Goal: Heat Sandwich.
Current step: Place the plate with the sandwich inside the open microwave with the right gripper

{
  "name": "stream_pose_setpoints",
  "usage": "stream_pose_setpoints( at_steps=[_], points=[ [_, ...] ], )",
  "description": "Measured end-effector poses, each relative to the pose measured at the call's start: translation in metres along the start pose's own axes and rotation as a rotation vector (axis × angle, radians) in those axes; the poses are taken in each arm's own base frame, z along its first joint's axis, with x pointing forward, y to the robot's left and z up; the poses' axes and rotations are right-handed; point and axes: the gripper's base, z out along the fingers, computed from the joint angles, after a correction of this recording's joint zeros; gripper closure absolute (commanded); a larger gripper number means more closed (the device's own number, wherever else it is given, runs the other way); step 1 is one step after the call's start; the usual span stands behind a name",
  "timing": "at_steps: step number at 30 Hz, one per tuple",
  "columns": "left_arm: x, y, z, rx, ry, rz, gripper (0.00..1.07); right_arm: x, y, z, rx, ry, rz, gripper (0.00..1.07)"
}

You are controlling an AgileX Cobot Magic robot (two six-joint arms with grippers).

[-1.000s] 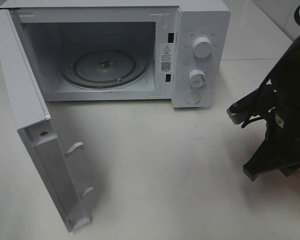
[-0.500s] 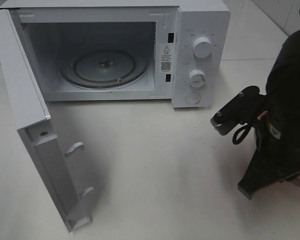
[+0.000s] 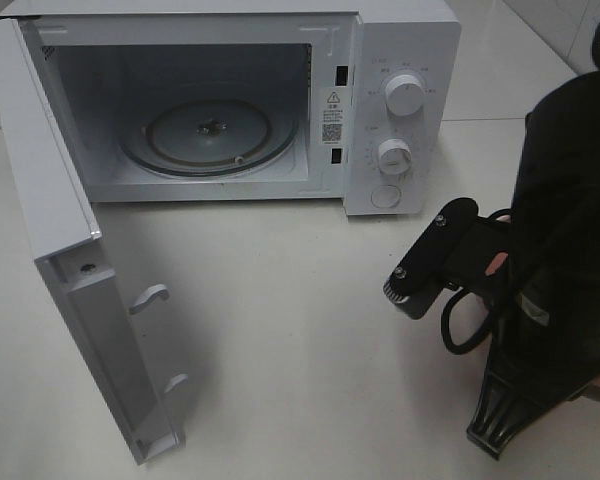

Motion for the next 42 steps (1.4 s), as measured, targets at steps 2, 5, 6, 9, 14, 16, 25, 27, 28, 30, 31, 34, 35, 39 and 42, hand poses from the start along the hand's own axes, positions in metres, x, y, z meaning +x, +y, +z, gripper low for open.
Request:
stream_pose_setpoints(
  at_steps=[2,5,6,9,14,16,25,27,28,30,31,34,35,39,42],
  points=[
    [0.000,0.000,0.000,0.000,0.000,0.000,0.10,0.001,0.002,-0.002,0.001,-0.007,-0.010,1.07],
    [0.000,0.000,0.000,0.000,0.000,0.000,0.10,0.004,0.008,-0.009,0.008,-0.023,-0.043,1.07],
    [0.000,0.000,0.000,0.000,0.000,0.000,0.10,0.004,0.008,-0.009,0.008,-0.023,-0.043,1.07],
    [0.000,0.000,0.000,0.000,0.000,0.000,0.10,0.008,0.016,-0.017,0.016,-0.053,-0.106,1.07],
    [0.000,0.000,0.000,0.000,0.000,0.000,0.10,0.012,0.024,-0.025,0.023,-0.088,-0.194,1.07],
    [0.000,0.000,0.000,0.000,0.000,0.000,0.10,0.013,0.027,-0.028,0.026,-0.099,-0.234,1.07],
    [0.000,0.000,0.000,0.000,0.000,0.000,0.10,0.013,0.032,-0.030,0.045,-0.113,-0.378,1.07],
    [0.000,0.000,0.000,0.000,0.000,0.000,0.10,0.013,0.031,-0.030,0.053,-0.115,-0.394,1.07],
    [0.000,0.000,0.000,0.000,0.000,0.000,0.10,0.013,0.031,-0.030,0.058,-0.117,-0.409,1.07],
    [0.000,0.000,0.000,0.000,0.000,0.000,0.10,0.012,0.030,-0.030,0.069,-0.128,-0.455,1.07],
    [0.000,0.000,0.000,0.000,0.000,0.000,0.10,0.011,0.031,-0.030,0.068,-0.135,-0.471,1.07],
    [0.000,0.000,0.000,0.000,0.000,0.000,0.10,0.009,0.032,-0.031,0.065,-0.159,-0.517,1.07],
    [0.000,0.000,0.000,0.000,0.000,0.000,0.10,0.008,0.032,-0.031,0.065,-0.168,-0.539,1.07],
    [0.000,0.000,0.000,0.000,0.000,0.000,0.10,0.005,0.034,-0.031,0.064,-0.203,-0.607,1.07],
    [0.000,0.000,0.000,0.000,0.000,0.000,0.10,0.003,0.035,-0.032,0.065,-0.236,-0.664,1.07]
  ],
)
